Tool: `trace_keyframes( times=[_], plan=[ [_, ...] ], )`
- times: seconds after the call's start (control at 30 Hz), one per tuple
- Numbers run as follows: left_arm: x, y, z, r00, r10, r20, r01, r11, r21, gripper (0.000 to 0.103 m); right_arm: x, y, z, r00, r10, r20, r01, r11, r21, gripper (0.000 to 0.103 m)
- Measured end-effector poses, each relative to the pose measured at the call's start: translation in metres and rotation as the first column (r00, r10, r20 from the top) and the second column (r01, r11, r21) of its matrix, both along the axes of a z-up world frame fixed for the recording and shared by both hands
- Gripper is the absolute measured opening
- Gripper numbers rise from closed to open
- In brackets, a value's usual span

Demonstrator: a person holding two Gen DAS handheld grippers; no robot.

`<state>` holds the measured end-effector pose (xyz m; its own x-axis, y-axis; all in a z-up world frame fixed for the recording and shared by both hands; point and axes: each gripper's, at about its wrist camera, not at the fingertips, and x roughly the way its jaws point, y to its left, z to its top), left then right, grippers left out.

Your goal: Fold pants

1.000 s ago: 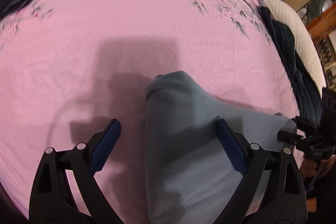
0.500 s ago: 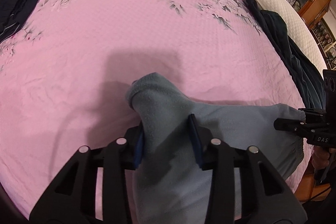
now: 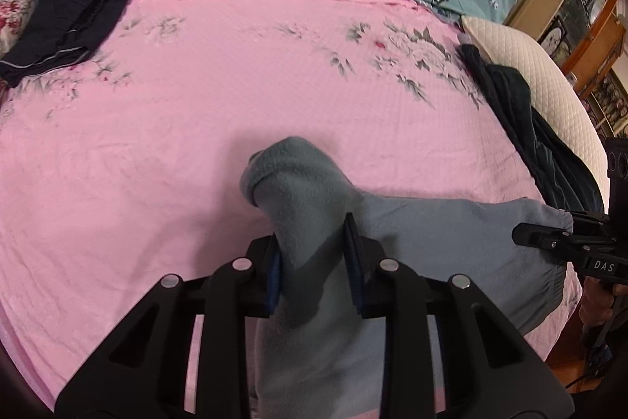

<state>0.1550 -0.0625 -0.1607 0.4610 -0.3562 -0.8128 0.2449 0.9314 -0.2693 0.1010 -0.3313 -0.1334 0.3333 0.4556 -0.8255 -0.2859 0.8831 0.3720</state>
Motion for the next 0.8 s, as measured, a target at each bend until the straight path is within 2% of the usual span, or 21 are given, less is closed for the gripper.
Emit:
trace_keyframes(
  times=[0.13,0.23,0.33,0.5,0.63,0.73,0.8],
  plan=[
    [0.013,0.015,0.014,0.999,0.041,0.025,-0.041,0.999,-0.012,0.027,0.014,0.011,0.013,0.998,0.022,0.063,-0.021,1.000,-0.007,0.018],
    [0.042,0.027,0.029,0.997,0.050,0.051,-0.049,0.999,-0.021,0.027,0.041,0.019,0.027,0.995,0.007,0.100,-0.007,1.000,0.000,0.018],
    [0.093,0.042,0.048,0.994,0.057,0.091,-0.056,0.998,-0.021,0.027,0.086,0.034,0.044,0.989,0.014,0.148,-0.013,1.000,-0.012,0.018],
    [0.193,0.061,0.066,0.986,0.054,0.156,-0.055,0.998,0.003,0.027,0.183,0.065,0.064,0.978,0.018,0.209,-0.012,0.999,-0.032,0.018],
    [0.275,0.070,0.055,0.985,0.049,0.168,-0.056,0.998,0.037,0.027,0.264,0.083,0.057,0.975,-0.031,0.221,0.037,0.999,-0.022,0.018],
    [0.324,0.078,0.026,0.991,0.074,0.112,-0.078,0.996,0.035,0.027,0.312,0.100,0.036,0.975,-0.051,0.214,0.063,0.997,-0.053,0.018],
    [0.341,0.078,0.006,0.994,0.079,0.077,-0.082,0.996,0.042,0.030,0.336,0.110,0.016,0.979,-0.068,0.194,0.087,0.992,-0.090,0.018]
  ],
)
